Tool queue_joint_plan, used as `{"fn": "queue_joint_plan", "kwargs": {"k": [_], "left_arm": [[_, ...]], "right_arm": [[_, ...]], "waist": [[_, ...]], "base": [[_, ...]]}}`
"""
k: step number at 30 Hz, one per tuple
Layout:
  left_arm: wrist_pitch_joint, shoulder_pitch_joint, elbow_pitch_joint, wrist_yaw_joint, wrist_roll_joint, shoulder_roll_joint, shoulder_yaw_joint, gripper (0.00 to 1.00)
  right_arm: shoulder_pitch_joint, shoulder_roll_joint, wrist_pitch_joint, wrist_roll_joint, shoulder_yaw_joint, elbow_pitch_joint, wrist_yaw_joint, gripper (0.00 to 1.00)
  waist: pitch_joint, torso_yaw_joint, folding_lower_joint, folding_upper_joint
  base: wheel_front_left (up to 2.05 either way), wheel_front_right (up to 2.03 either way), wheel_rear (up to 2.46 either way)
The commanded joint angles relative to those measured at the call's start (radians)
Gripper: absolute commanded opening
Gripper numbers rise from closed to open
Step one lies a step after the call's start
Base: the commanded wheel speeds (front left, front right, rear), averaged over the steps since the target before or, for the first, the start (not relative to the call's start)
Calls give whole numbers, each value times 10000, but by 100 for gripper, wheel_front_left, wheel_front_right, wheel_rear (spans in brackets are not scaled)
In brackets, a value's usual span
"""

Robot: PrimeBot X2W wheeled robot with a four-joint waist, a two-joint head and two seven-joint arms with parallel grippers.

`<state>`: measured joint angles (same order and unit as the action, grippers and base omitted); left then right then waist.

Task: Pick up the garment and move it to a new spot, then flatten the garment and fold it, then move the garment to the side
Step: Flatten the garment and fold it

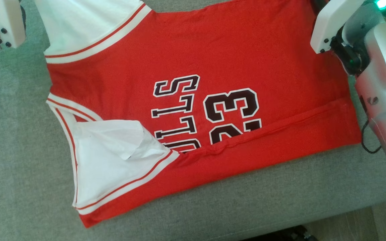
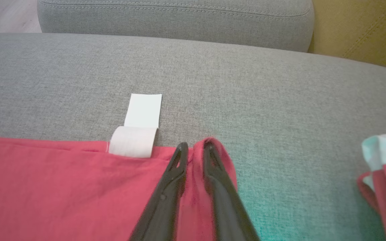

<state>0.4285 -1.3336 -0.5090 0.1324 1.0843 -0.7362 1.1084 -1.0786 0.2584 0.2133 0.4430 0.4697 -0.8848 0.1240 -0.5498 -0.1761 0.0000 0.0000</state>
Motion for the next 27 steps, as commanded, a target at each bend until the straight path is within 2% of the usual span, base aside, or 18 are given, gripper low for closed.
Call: {"fn": "queue_joint_plan", "kwargs": {"k": [1, 2, 9, 16, 21, 27], "left_arm": [[-86, -676, 76, -17, 67, -479, -346, 0], [-99, -684, 62, -17, 88, -479, -309, 0], [-402, -782, 25, -17, 60, -481, -28, 0], [-2014, -1194, 342, -17, -218, -475, 103, 0], [-2555, -1082, 525, -17, 573, -494, 83, 0], [-2852, -307, 1953, -17, 1062, -1293, 706, 0]], "right_arm": [[-215, -26, -158, 60, 102, 168, 67, 10], [-262, -19, -215, 94, 171, 98, 67, 0], [-563, 94, -694, 374, 413, -332, 67, 0], [-814, 259, -1585, 1124, -55, -518, 67, 0], [-395, 541, -1751, 2097, -305, -274, 67, 0], [1067, 1463, -1649, 3260, -168, 773, 67, 0]], "waist": [[19, -2, 0, 0], [30, 1, 0, 0], [160, 24, 0, 0], [464, 184, 0, 0], [918, 469, 0, 0], [1277, 905, 0, 0]], "base": [[0, 0, 0], [0, 0, 0], [0, 0, 0], [0, 0, 0], [0, 0, 0], [0, 0, 0]]}}
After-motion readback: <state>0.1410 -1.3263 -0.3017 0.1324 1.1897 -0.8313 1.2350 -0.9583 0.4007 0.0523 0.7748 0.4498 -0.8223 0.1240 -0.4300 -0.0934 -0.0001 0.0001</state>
